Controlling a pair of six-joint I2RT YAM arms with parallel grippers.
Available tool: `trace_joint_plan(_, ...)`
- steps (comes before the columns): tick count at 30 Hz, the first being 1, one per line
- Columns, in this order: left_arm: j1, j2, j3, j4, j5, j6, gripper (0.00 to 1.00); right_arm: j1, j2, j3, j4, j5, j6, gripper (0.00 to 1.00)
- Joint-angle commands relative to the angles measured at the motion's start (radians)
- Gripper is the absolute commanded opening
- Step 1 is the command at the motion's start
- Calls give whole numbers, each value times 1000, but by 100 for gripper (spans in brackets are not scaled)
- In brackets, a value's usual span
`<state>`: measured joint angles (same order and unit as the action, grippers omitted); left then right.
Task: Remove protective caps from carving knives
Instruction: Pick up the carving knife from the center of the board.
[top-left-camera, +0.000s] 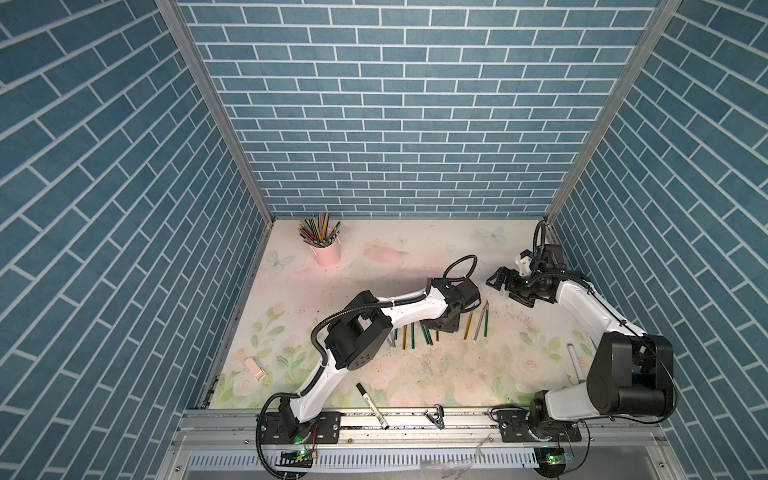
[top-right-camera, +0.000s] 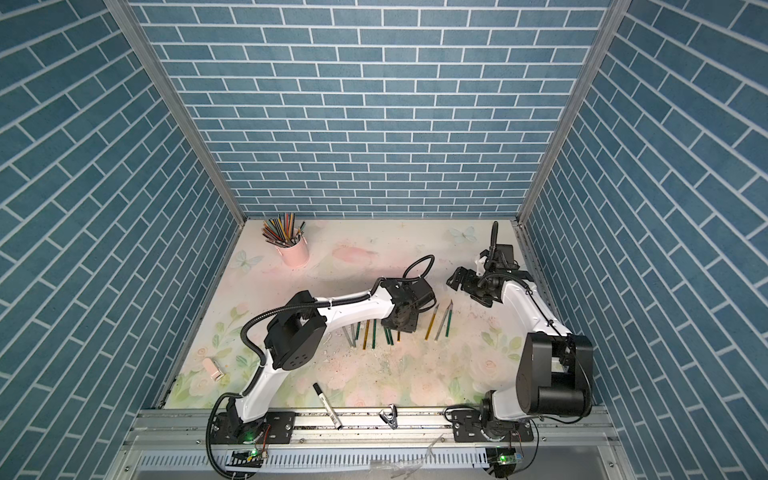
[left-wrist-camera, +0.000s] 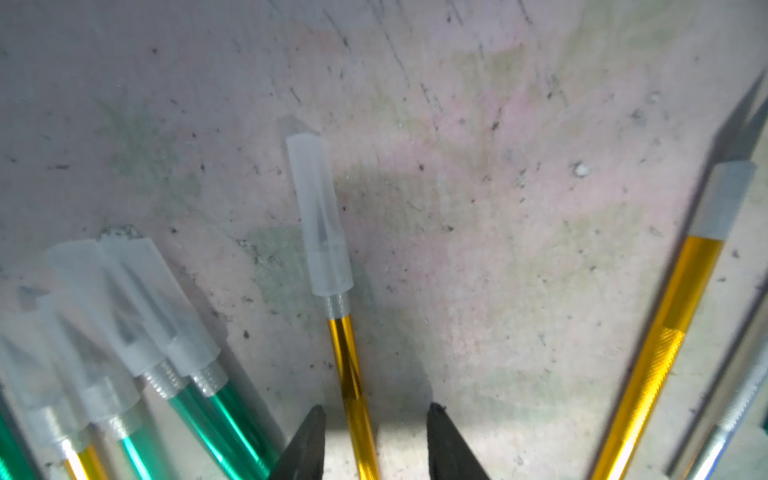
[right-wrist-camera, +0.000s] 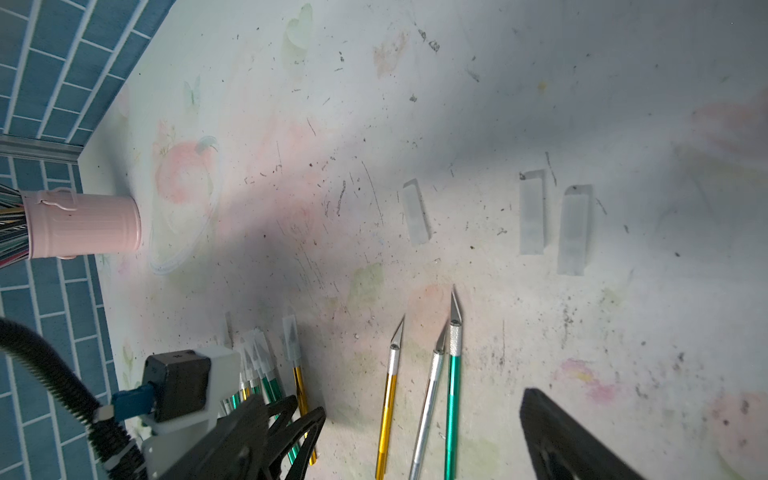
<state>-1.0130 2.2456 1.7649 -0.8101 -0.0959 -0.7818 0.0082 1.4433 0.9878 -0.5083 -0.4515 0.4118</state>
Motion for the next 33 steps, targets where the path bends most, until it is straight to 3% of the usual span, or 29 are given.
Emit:
trace_joint_plan(1, -3, 29, 20, -20, -16, -3, 40, 2, -20, 0, -5, -24, -4, 96)
trace_joint_plan(14, -2, 41, 2, -18, -19, 7, 27, -7, -4, 0, 16, -66, 16, 96)
trace_joint_plan(20, -2, 31, -20, -6, -16, 14, 11, -8, -4, 6, 7, -64, 14, 96)
trace_joint_plan(25, -1, 3, -27, 3, -19, 38, 4, -8, -9, 23, -18, -45, -3, 95)
trace_joint_plan(33, 10, -125, -73, 88, 14, 125, 3, -7, -28, 65, -59, -31, -22, 94)
